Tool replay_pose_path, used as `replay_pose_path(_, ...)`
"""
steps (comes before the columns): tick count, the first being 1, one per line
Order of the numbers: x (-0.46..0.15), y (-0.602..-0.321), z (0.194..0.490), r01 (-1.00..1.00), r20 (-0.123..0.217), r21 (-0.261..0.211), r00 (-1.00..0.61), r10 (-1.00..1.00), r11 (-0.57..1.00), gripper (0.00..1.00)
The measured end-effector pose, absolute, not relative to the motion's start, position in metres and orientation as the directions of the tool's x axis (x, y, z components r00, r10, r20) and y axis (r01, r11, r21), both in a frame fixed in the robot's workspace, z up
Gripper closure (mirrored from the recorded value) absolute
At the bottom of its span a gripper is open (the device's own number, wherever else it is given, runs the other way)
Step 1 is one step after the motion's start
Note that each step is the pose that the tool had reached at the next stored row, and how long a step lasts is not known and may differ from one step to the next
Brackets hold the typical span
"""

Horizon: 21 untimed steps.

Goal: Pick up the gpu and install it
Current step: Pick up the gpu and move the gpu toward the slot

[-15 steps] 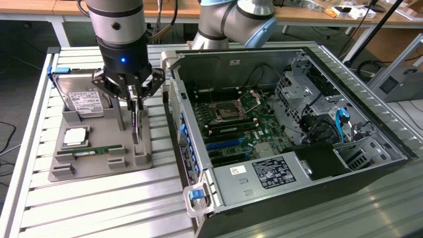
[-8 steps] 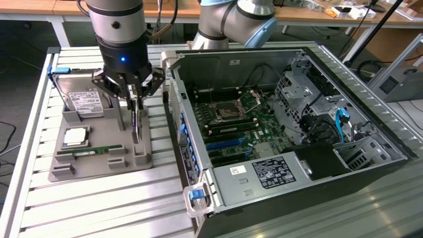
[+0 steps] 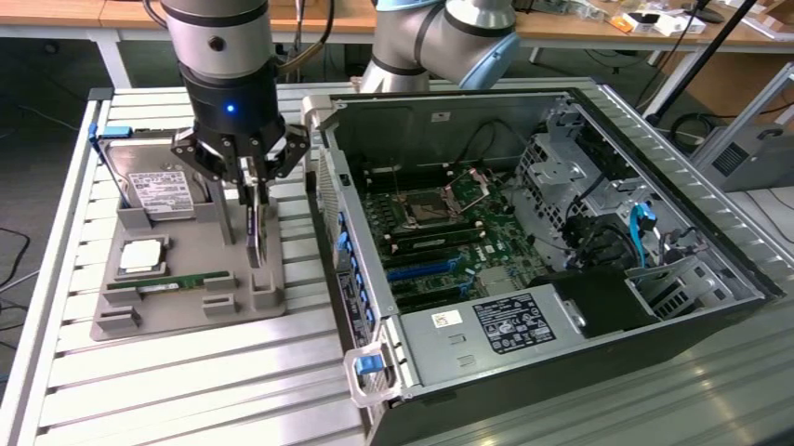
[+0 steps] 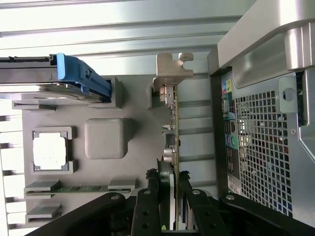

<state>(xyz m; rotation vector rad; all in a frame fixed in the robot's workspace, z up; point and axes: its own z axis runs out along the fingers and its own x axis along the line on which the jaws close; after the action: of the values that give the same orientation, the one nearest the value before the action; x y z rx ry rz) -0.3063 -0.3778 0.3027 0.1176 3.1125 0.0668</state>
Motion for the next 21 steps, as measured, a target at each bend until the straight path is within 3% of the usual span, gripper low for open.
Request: replay_pose_path(21,-0.3063,-0.3777,0.3086,0.075,-0.025,0.044,-0.997,0.076,0.996,0.73)
